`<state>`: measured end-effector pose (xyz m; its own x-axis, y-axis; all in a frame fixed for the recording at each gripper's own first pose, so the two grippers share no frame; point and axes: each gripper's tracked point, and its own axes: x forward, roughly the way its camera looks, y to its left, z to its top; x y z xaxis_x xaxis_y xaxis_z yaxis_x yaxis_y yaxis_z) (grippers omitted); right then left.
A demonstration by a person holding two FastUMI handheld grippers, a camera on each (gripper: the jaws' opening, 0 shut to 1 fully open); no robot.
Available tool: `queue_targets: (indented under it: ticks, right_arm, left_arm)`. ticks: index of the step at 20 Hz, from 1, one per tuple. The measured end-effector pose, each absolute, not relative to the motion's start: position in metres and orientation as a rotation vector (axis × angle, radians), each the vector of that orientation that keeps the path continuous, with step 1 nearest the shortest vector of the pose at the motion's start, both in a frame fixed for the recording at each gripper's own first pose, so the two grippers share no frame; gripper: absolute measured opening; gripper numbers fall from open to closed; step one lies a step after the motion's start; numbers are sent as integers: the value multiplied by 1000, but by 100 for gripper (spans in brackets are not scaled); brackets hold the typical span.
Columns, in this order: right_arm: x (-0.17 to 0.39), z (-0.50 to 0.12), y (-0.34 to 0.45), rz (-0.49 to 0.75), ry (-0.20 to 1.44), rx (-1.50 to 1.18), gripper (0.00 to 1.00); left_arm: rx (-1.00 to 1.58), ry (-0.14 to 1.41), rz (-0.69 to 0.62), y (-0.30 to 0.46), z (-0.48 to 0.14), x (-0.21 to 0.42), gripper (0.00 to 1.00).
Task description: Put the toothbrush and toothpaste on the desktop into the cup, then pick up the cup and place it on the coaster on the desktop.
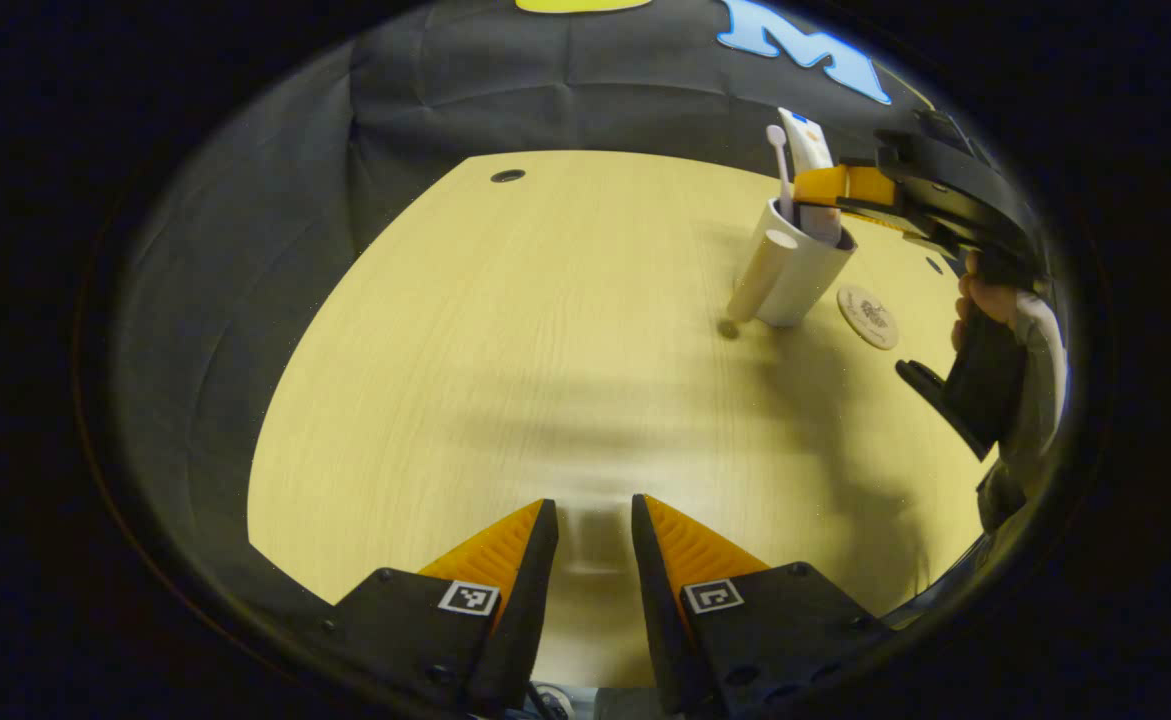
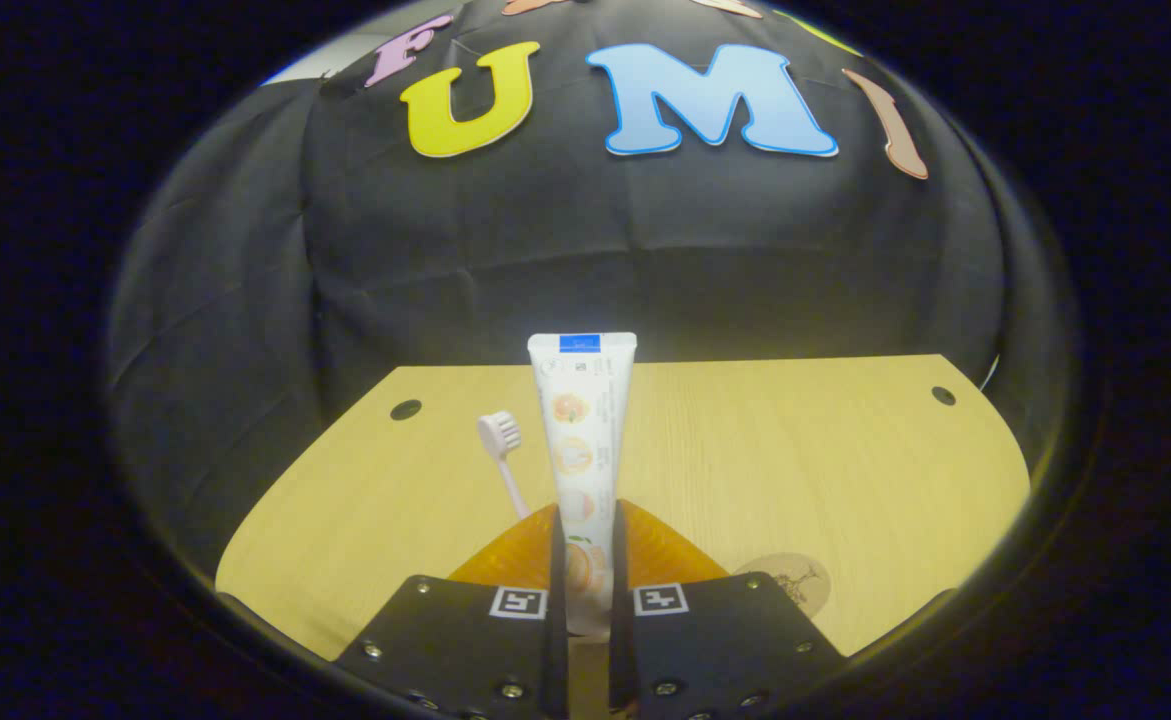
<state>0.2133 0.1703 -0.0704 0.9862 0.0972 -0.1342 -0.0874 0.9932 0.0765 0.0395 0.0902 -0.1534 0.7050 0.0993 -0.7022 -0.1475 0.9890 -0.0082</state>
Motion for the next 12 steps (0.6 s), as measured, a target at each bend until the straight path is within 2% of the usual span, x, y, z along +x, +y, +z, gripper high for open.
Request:
queue_targets:
  ticks: [3,12]
  right_arm:
    - [206,-66,175,97,119,36,30]
    - [164,-66,156,133,127,56,29]
  left_arm:
    - [-59,777,128,80,-150,53,58]
    - [-23,755,77,46,-150,108,58]
